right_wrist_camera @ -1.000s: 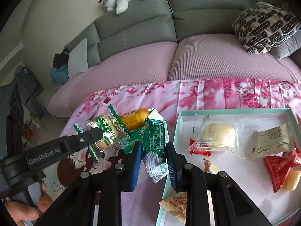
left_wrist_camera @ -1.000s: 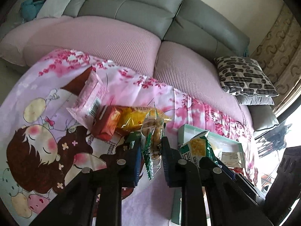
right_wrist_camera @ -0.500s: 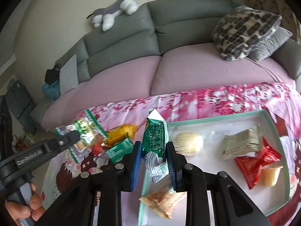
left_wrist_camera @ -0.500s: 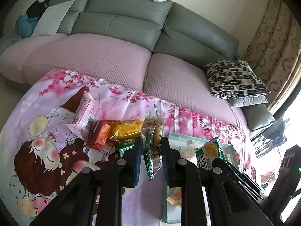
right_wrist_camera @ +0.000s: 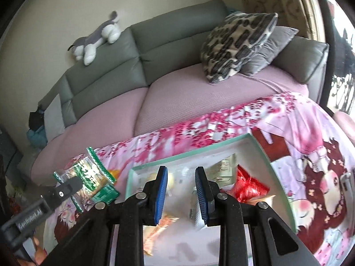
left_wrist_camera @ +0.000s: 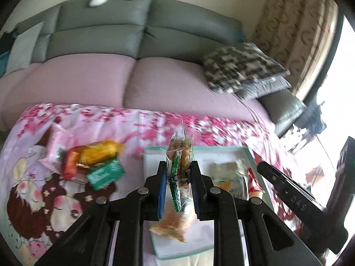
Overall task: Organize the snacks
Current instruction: 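Carry the cookie-stick bag and green packet into the tray and open both tools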
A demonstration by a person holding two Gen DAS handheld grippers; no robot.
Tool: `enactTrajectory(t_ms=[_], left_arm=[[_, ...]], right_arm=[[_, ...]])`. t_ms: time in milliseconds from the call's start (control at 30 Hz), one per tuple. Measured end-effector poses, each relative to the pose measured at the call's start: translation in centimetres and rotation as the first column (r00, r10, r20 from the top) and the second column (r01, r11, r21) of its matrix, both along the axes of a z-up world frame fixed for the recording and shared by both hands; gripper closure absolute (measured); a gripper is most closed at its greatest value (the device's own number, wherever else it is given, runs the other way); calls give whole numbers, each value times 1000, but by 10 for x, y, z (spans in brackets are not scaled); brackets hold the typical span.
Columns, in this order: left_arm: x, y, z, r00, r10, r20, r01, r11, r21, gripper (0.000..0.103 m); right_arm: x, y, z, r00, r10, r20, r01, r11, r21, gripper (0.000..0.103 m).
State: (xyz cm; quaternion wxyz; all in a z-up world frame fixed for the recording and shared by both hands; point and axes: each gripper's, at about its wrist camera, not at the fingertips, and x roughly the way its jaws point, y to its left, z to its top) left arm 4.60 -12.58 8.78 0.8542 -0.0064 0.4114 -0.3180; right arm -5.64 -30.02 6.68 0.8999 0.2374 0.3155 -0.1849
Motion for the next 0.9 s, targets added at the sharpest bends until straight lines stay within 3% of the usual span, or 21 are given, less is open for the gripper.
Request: enactTrajectory(t_ms=[333, 667, 900], left_arm=[[-12, -53, -41, 988, -128, -81, 133, 989, 61, 82], [-17, -72, -70, 980, -152, -126, 167, 978, 121, 82], [-15, -78, -85, 979, -134, -152, 159, 972, 171, 81]], right_arm=[[0, -15, -25, 995, -21, -101, 27, 998, 56, 75], [7, -21, -52, 977, -37, -211, 55, 995, 79, 75], [7, -24, -58, 971, -44, -236, 67, 993, 94, 75]])
